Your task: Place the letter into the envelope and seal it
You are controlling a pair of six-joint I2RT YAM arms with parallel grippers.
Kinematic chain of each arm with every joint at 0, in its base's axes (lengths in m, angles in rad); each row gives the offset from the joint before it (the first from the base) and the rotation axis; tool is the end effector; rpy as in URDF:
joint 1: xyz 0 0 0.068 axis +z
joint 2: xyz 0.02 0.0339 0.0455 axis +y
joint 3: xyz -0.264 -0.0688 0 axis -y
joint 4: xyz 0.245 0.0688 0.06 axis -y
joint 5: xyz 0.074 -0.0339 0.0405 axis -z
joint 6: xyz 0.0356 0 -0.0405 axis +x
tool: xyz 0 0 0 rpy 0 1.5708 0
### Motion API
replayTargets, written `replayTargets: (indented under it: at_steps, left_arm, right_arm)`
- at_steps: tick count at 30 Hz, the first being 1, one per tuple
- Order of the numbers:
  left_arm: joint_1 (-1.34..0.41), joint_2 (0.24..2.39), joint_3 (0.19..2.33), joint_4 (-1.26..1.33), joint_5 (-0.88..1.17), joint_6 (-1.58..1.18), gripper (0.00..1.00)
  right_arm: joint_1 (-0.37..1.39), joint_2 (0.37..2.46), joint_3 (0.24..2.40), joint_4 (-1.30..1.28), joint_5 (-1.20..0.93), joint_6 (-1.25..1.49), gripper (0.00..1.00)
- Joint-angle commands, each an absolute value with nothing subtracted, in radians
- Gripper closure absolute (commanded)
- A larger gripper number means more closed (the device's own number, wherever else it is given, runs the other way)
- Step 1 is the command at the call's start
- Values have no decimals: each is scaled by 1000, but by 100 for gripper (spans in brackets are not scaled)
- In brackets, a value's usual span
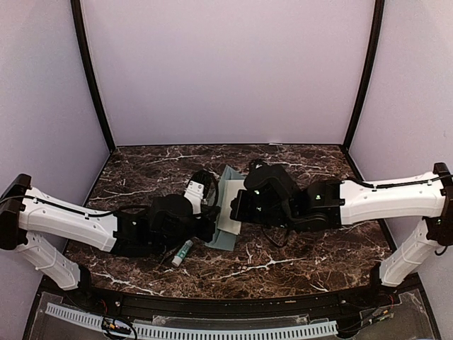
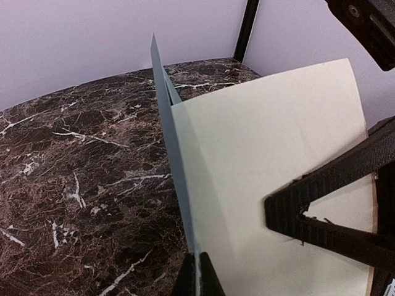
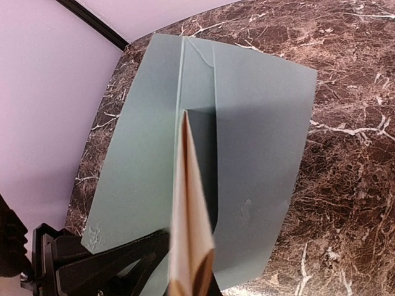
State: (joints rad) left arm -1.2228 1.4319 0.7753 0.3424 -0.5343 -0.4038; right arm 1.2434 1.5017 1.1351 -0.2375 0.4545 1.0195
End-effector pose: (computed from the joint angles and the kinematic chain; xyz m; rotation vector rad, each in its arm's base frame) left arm 0.1240 -0.2887 0.2406 0.3994 1.8447 -0.6290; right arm 0.1239 0.3162 0.2849 0.0197 2.2262 0.8325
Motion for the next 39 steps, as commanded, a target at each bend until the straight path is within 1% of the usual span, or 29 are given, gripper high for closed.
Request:
replayTargets:
  at_steps: [1, 7, 18, 31, 35, 38, 39]
  left_arm:
    - [-1262, 1445, 825, 339, -601, -363, 100]
    - [-1300, 1470, 856, 329, -676, -336, 100]
    - [-1318, 1477, 867, 326, -688, -323, 100]
    - [-1324, 1450, 842, 394, -516, -303, 100]
    - [-1324, 1443, 833, 404, -503, -309, 100]
    - [-1324, 1429, 820, 421, -493, -315, 100]
    - [-1324, 1425, 813, 424, -492, -318, 100]
  right_arm:
    - [1254, 1533, 1189, -273, 491, 1051, 100]
    - [1257, 1552, 1212, -318, 506, 1070, 100]
    - [1260, 1548, 1203, -320, 524, 1074, 100]
    - [1258, 1554, 1192, -315, 537, 1085, 100]
    - [1258, 1537, 1167, -280, 526, 1069, 90]
    - [1259, 1522, 1145, -254, 512, 1059, 81]
    - [1258, 1516, 1142, -247, 505, 1053, 76]
